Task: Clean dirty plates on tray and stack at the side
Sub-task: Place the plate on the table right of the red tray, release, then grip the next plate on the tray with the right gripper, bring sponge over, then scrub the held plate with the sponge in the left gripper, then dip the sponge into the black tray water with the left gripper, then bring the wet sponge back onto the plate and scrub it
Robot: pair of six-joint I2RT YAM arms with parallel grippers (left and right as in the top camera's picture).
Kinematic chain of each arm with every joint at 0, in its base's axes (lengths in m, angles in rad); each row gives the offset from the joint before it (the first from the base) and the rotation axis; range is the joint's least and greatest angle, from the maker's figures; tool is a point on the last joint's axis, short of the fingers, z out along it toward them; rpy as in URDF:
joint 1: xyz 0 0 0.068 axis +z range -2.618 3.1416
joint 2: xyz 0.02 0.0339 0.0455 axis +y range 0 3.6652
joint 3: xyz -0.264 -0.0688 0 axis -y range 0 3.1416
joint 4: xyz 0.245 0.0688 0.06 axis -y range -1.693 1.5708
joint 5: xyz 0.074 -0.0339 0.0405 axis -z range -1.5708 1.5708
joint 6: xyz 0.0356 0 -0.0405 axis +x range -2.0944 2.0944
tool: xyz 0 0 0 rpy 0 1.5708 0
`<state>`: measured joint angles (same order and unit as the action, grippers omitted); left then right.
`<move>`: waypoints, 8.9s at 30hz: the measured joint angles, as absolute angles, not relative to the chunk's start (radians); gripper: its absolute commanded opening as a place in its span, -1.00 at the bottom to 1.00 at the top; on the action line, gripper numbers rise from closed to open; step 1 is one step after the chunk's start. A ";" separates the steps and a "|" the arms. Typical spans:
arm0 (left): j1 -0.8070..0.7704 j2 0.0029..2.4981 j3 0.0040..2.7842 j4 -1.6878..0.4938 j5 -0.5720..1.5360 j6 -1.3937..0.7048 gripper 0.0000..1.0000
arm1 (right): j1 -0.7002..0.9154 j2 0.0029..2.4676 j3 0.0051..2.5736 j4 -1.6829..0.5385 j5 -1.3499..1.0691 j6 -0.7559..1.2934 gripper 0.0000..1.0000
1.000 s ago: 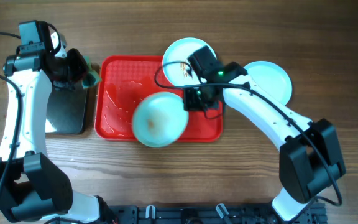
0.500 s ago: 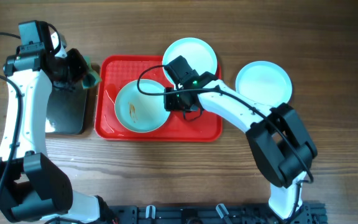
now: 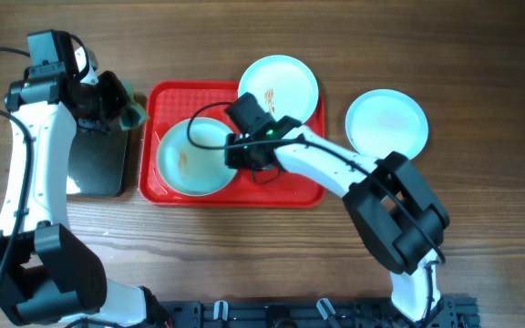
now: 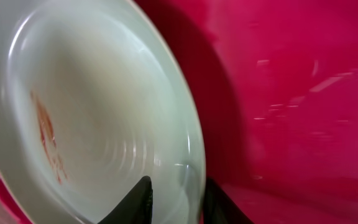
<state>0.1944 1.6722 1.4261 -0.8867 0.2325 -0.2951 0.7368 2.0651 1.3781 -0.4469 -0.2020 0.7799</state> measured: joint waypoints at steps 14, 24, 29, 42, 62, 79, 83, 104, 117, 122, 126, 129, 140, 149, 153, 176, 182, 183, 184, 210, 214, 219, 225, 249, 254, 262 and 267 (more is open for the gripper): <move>0.194 1.672 1.426 -0.871 0.233 -0.295 -0.92 | 0.662 2.079 1.423 -0.413 -0.247 0.560 -0.38; 0.194 1.672 1.426 -0.871 0.233 -0.295 -0.92 | 0.724 2.195 1.560 -0.521 -0.249 0.466 -0.63; 0.192 1.672 1.426 -0.872 0.233 -0.295 -0.92 | 0.723 2.208 1.565 -0.516 -0.242 0.527 -0.91; 0.091 1.673 1.282 -0.777 0.233 -0.295 -0.92 | 0.605 2.209 1.574 -0.546 -0.239 0.737 -0.91; -0.089 1.817 1.014 -0.197 0.003 -0.236 -0.92 | 0.621 2.209 1.574 -0.538 -0.246 0.706 -0.92; -0.117 1.842 1.020 -0.155 -0.071 -0.242 -0.92 | 0.621 2.209 1.574 -0.537 -0.247 0.691 -0.91; -0.117 1.828 1.050 -0.312 -0.078 -0.244 -0.92 | 0.621 2.209 1.574 -0.538 -0.248 0.679 -0.91; -0.109 1.819 1.029 -0.498 0.417 -0.181 -0.92 | 0.621 2.209 1.574 -0.538 -0.252 0.669 -0.91; -0.142 1.811 1.053 -0.498 -0.077 -0.320 -0.92 | 0.639 2.209 1.576 -0.512 -0.292 0.677 -0.91; -0.147 1.833 1.034 -0.389 -0.424 -0.336 -0.92 | 0.642 2.209 1.588 -0.503 -0.314 0.680 -0.91; -0.152 1.843 1.027 -0.311 -0.486 -0.336 -0.92 | 0.643 2.209 1.592 -0.501 -0.315 0.680 -0.91; -0.159 1.846 1.027 -0.298 -0.479 -0.336 -0.92 | 0.643 2.209 1.592 -0.502 -0.315 0.680 -0.91; -0.148 1.827 1.049 -0.398 -0.082 -0.468 -0.92 | 0.616 2.209 1.591 -0.525 -0.266 0.680 -0.91; -0.145 1.821 1.054 -0.453 -0.022 -0.501 -0.92 | 0.611 2.235 1.588 -0.484 -0.265 0.718 -0.72; -0.144 1.821 1.054 -0.456 -0.011 -0.504 -0.92 | 0.610 2.237 1.588 -0.475 -0.265 0.722 -0.72; -0.153 1.860 1.018 -0.054 0.133 -0.183 -0.92 | 0.607 2.244 1.588 -0.478 -0.307 0.737 -0.91; -0.155 1.854 1.032 -0.290 0.266 -0.167 -0.92 | 0.621 2.246 1.588 -0.485 -0.337 0.736 -0.91; -0.155 1.848 1.041 -0.354 0.280 -0.171 -0.92 | 0.622 2.246 1.588 -0.486 -0.340 0.736 -0.91; -0.155 1.844 1.044 -0.384 0.284 -0.173 -0.92 | 0.623 2.246 1.588 -0.486 -0.343 0.736 -0.91; 0.218 1.748 1.231 -0.612 -0.105 -0.196 -0.92 | 0.632 2.252 1.588 -0.485 -0.374 0.734 -0.91; 0.271 1.845 1.228 -0.608 -0.120 -0.196 -0.92 | 0.632 2.252 1.588 -0.485 -0.374 0.734 -0.91; 0.270 1.911 1.226 -0.561 -0.123 -0.196 -0.92 | 0.632 2.252 1.588 -0.484 -0.374 0.734 -0.92; 0.270 1.934 1.226 -0.553 -0.121 -0.196 -0.92 | 0.632 2.252 1.588 -0.484 -0.374 0.734 -0.91; 0.117 1.777 1.361 -0.722 0.237 -0.196 -0.92 | 0.631 2.253 1.588 -0.477 -0.374 0.734 -0.92; 0.052 1.921 1.298 -0.705 0.184 -0.196 -0.92 | 0.631 2.253 1.588 -0.476 -0.375 0.733 -0.91; 0.036 1.964 1.298 -0.738 0.179 -0.176 -0.92 | 0.629 2.253 1.588 -0.475 -0.378 0.733 -0.91; -0.023 1.981 1.299 -0.865 0.384 -0.065 -0.92 | 0.622 2.253 1.588 -0.478 -0.382 0.729 -0.91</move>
